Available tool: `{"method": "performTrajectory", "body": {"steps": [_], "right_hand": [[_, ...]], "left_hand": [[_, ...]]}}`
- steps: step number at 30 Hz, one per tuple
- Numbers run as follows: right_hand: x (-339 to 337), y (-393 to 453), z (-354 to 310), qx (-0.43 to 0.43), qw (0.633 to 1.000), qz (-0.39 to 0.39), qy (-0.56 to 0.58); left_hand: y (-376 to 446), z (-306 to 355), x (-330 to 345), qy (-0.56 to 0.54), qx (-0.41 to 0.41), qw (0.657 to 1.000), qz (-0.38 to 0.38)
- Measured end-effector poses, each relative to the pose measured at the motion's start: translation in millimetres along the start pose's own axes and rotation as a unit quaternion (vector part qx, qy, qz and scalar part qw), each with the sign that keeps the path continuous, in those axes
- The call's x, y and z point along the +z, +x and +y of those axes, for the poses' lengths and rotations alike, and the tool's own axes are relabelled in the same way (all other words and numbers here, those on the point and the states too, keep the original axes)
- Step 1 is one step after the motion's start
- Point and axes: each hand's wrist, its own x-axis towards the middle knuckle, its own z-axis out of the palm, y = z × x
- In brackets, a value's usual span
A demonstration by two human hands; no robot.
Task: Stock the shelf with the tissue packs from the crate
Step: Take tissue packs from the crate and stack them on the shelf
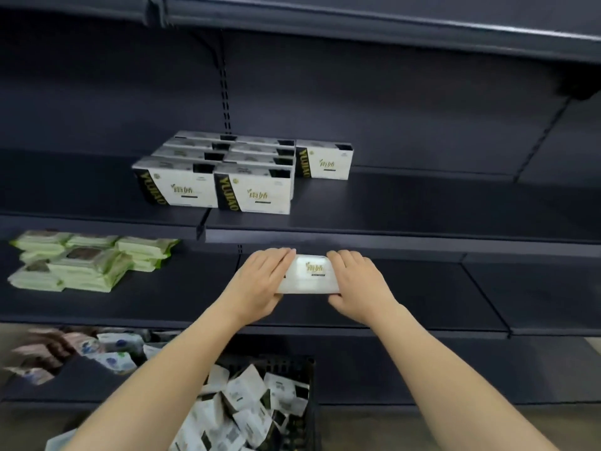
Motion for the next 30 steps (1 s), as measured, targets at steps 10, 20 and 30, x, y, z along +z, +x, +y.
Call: {"method": "performTrajectory", "body": {"steps": [10, 20, 30], "right_hand": [[-55, 35, 44, 0.028, 0.999, 0.037, -0.019], [-50, 77, 97, 0.064, 0.996, 0.054, -0.022], [-6, 113, 121, 0.051, 0.987, 0.151, 0.015]], "left_hand": [[84, -22, -18, -0.02, 0.022, 0.999, 0.033], [147, -33, 15, -0.02, 0.009, 0.999, 0.046], [169, -50, 49, -0.022, -0.04, 0.999, 0.019]]}}
